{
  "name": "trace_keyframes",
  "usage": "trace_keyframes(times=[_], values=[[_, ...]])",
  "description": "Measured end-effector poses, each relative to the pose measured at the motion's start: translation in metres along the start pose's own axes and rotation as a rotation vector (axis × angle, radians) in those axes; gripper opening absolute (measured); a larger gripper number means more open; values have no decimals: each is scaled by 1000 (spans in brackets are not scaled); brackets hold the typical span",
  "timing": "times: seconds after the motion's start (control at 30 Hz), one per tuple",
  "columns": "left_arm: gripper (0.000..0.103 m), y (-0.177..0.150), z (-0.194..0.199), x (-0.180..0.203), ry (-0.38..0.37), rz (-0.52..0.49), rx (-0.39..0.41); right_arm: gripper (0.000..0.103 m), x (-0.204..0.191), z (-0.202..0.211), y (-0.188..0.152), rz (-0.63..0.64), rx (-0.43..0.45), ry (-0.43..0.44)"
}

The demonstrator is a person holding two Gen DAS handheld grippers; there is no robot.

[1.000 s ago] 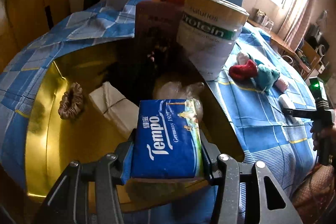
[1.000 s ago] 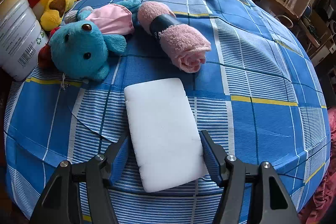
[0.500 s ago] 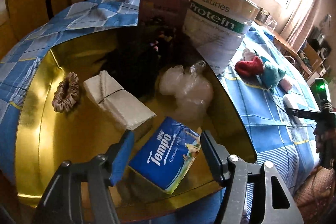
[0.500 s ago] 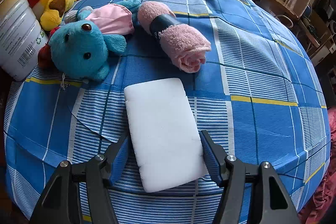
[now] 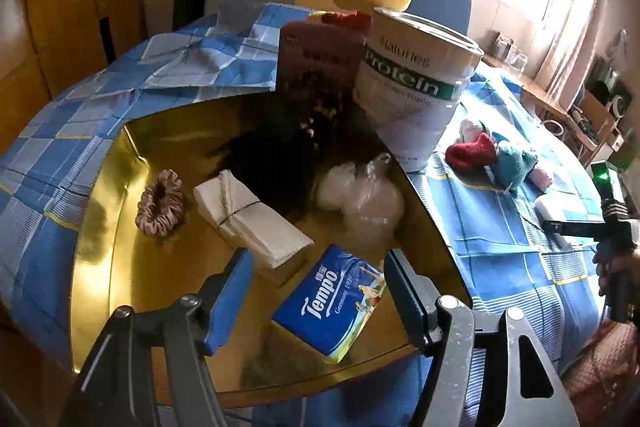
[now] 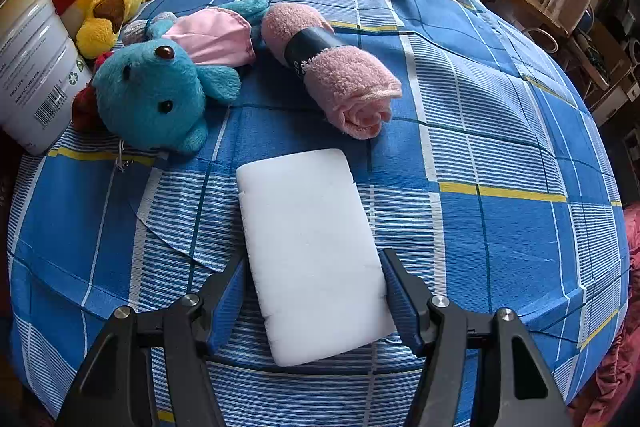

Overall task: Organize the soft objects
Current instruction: 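Carry the white sponge block over the gold tray with the right tool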

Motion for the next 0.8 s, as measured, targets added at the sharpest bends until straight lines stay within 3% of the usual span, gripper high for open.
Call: trace_keyframes(times=[0.3,0.47,0.6,0.8], values=[[68,5,8,-9,6,-5,35,57,18,26,5,-103,15,-29],[69,5,6,-14,0,9,41,57,15,49,35,-99,61,-71],[68,6,5,-17,-9,15,45,57,7,66,80,-121,94,-105],[68,7,7,-27,-7,36,55,57,-40,116,188,-131,207,-130]])
Point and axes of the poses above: each gripper's, at about its wrist camera, not at the fingertips, and z roughly against the way its jaws point, x to its right, y to its top, the point moved 8 cm from there along -z, roughly the way its jaws point, and after that the axes turned 14 degrees about -z, right-handed, at the moved point
